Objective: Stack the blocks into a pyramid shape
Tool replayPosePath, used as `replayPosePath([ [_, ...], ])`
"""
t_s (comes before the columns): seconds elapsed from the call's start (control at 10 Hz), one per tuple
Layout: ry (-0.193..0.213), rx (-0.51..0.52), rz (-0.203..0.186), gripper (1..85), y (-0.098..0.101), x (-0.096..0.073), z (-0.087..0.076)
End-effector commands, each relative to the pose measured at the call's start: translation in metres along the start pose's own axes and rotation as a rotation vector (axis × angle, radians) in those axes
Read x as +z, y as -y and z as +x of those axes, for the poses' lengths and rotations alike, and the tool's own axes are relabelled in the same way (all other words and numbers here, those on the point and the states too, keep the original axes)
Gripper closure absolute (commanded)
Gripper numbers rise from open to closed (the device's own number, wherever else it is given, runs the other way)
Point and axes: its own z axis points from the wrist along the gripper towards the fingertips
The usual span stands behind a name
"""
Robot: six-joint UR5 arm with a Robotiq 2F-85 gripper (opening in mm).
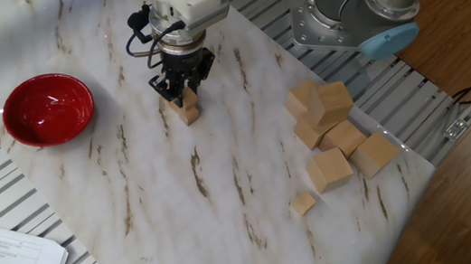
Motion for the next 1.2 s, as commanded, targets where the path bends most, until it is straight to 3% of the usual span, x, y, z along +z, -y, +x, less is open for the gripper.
replayPosePath([
  [0.0,0.003,0.012,0.003,84.7,0.001,-0.001,0.0],
  [0.2,-0.004,0.024,0.023,84.7,0.007,-0.001,0.002],
  [0.9,0.001,0.021,0.038,84.7,0.011,-0.002,0.001],
  [1.1,0.024,0.058,0.059,84.7,0.017,-0.001,-0.006],
])
